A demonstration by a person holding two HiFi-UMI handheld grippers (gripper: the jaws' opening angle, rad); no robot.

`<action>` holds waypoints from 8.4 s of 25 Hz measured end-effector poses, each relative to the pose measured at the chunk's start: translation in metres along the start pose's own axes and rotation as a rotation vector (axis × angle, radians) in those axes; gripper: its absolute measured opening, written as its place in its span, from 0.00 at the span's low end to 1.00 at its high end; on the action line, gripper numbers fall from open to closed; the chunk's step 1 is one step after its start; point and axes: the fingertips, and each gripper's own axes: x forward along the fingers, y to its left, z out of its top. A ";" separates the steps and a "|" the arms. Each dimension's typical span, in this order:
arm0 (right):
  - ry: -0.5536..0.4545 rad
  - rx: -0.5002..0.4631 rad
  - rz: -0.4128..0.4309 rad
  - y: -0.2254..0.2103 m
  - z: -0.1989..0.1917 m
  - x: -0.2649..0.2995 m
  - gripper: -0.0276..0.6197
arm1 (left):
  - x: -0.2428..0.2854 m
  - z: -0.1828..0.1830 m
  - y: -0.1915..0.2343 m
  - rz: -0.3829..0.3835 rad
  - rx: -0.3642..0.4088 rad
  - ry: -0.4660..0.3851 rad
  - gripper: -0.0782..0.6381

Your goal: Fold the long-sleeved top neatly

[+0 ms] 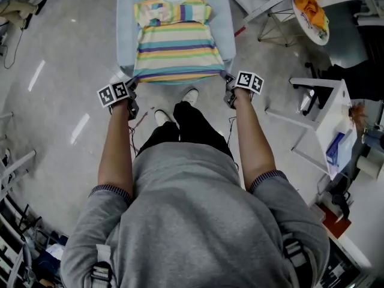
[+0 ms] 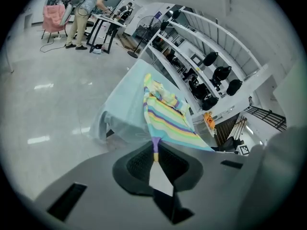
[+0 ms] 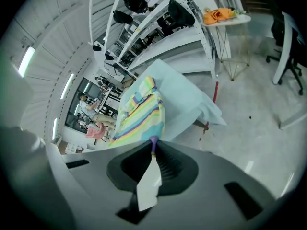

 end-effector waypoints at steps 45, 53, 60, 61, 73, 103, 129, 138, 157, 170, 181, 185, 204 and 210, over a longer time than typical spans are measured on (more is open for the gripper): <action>0.121 0.145 0.182 0.071 0.260 0.155 0.11 | 0.152 0.268 -0.013 0.029 -0.089 0.026 0.17; 0.130 0.177 0.162 0.071 0.308 0.198 0.11 | 0.201 0.314 -0.006 0.020 -0.097 0.067 0.17; 0.159 0.220 0.135 0.061 0.326 0.238 0.12 | 0.245 0.330 0.015 0.036 -0.156 0.125 0.17; 0.160 0.229 0.131 0.059 0.328 0.243 0.12 | 0.250 0.331 0.019 0.038 -0.171 0.133 0.17; 0.034 0.214 0.067 0.035 0.375 0.270 0.37 | 0.289 0.386 0.038 0.050 -0.158 0.040 0.43; 0.732 -1.697 0.050 0.075 0.302 0.290 0.29 | 0.285 0.293 -0.020 -0.333 1.759 0.678 0.36; 0.675 -1.442 -0.143 0.044 0.343 0.306 0.14 | 0.298 0.347 0.009 -0.273 1.017 0.620 0.15; 0.469 -1.193 -0.271 0.040 0.395 0.295 0.50 | 0.298 0.408 0.024 0.011 0.965 0.333 0.18; -0.167 -0.670 0.097 0.196 0.364 0.124 0.62 | 0.173 0.327 -0.171 -0.193 0.697 -0.066 0.48; -0.148 -0.396 -0.098 0.088 0.271 0.165 0.68 | 0.245 0.228 -0.245 -0.241 0.791 0.073 0.51; -0.075 -0.409 -0.289 0.029 0.253 0.233 0.65 | 0.301 0.187 -0.229 -0.171 0.757 0.176 0.51; -0.086 -0.445 -0.360 0.015 0.251 0.251 0.62 | 0.304 0.186 -0.235 -0.204 0.720 0.177 0.51; 0.026 -0.367 -0.113 0.027 0.248 0.233 0.13 | 0.279 0.200 -0.216 -0.147 0.687 0.108 0.50; 0.023 -0.325 0.026 0.030 0.264 0.200 0.13 | 0.256 0.213 -0.211 -0.093 0.678 0.041 0.50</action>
